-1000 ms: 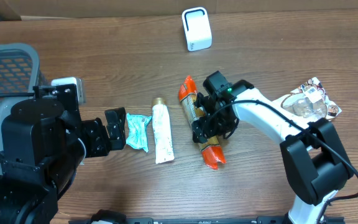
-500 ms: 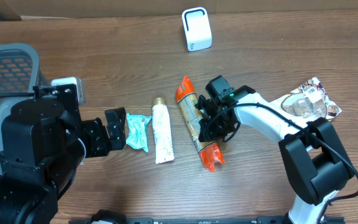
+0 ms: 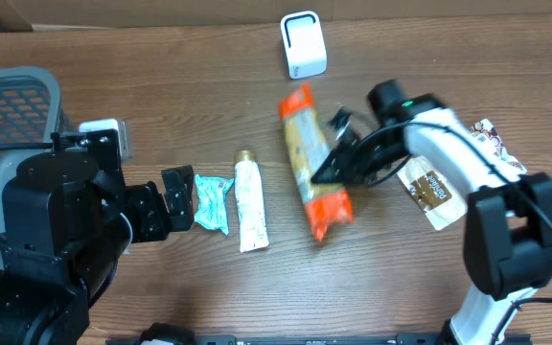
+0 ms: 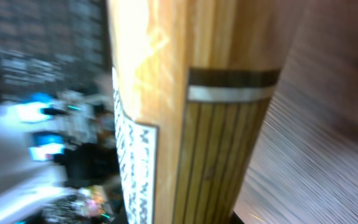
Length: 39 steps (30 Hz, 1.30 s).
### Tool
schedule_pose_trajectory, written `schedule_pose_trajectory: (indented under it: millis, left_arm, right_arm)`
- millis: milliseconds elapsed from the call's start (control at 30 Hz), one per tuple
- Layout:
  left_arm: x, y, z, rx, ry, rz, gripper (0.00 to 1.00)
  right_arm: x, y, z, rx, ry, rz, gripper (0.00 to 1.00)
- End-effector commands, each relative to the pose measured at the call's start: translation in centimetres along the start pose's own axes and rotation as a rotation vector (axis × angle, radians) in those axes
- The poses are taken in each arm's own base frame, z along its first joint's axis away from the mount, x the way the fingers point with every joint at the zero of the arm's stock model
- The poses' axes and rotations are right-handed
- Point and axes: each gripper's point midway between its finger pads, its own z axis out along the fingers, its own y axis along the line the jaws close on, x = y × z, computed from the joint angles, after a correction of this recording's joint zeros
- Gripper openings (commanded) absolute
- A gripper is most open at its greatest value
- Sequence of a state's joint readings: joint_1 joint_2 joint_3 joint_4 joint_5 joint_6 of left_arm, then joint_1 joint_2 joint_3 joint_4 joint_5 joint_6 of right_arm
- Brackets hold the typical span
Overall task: Scan the item barcode
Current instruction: 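Lift the spaghetti pack up toward the white scanner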
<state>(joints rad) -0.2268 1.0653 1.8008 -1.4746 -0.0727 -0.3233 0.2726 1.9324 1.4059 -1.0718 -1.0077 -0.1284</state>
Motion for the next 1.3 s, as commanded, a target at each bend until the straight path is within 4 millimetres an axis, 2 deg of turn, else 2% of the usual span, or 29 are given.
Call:
schedule_pose_trajectory:
  millis: [0,33,100,233,367,567,733,833,1267]
  left_arm:
    - [-0.4,0.2,-0.3,-0.012,-0.016,-0.018,0.99]
    - [-0.4,0.2,-0.3,-0.012,-0.015,-0.018,0.99]
    - [-0.4,0.2,-0.3,-0.012,-0.015,-0.018,1.0]
    - [-0.4,0.2,-0.3,-0.012,-0.015,-0.018,1.0]
    - [-0.4,0.2,-0.3,-0.012,-0.015,-0.018,0.99]
    - [-0.4,0.2,-0.3,-0.012,-0.015,-0.018,0.99]
    - [-0.4,0.2,-0.3,-0.012,-0.016,-0.018,1.0]
    - [-0.4,0.2,-0.3,-0.012,-0.016,-0.018,1.0]
    - [-0.4,0.2,-0.3,-0.012,-0.015,-0.018,1.0]
  right_arm:
    - [-2.2,10.1,-6.6,-0.417,-0.174,-0.237,0.04]
    - [-2.4,10.9,-7.8,-0.487,-0.197,-0.248,0.04]
    - [-3.0,11.1,-9.5,-0.525,-0.225,-0.226,0.04]
    - [-3.7,11.0,-10.8,-0.521,-0.247,-0.198,0.04]
    - [-4.1,12.3,-11.8,-0.52,-0.252,-0.205,0.04]
    - [-4.1,17.2,-14.7,-0.503,-0.282,-0.331,0.04]
    - [-2.5,21.3,-16.8,-0.484,-0.314,-0.461,0.04]
    - [-1.6,22.6,-17.3,-0.477,-0.326,-0.51,0.04]
    - [-2.1,23.2,-17.4,-0.439,-0.355,-0.615,0.04]
